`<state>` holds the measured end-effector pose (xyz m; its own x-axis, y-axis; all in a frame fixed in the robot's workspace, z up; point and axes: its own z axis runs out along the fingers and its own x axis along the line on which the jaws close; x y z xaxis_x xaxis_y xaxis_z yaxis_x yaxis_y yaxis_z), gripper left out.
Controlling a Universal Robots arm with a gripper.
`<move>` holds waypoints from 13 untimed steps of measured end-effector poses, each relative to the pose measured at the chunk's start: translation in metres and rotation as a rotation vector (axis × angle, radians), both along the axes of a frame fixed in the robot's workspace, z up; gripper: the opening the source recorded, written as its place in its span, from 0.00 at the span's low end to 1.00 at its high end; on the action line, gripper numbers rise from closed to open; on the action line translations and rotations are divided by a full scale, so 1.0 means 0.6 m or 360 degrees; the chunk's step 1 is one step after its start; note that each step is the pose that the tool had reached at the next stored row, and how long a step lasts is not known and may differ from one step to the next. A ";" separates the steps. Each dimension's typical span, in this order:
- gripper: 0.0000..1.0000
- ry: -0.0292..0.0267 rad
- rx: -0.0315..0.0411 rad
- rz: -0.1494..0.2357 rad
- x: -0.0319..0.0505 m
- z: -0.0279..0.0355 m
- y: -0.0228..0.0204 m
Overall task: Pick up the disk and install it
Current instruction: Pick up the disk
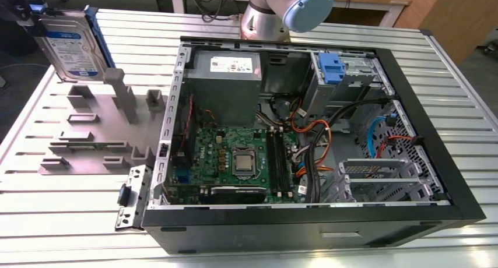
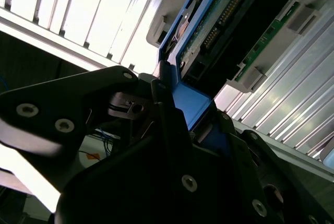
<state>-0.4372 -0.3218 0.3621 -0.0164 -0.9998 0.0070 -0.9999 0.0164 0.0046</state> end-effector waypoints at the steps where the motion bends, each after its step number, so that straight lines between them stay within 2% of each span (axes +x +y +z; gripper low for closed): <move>1: 0.36 0.00001 0.0000 0.0000 0.000 0.000 0.0000; 13: 0.36 -0.00002 0.0000 -0.0002 0.000 0.007 0.0000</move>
<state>-0.4370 -0.3219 0.3662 -0.0174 -0.9998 0.0069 -0.9998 0.0175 0.0045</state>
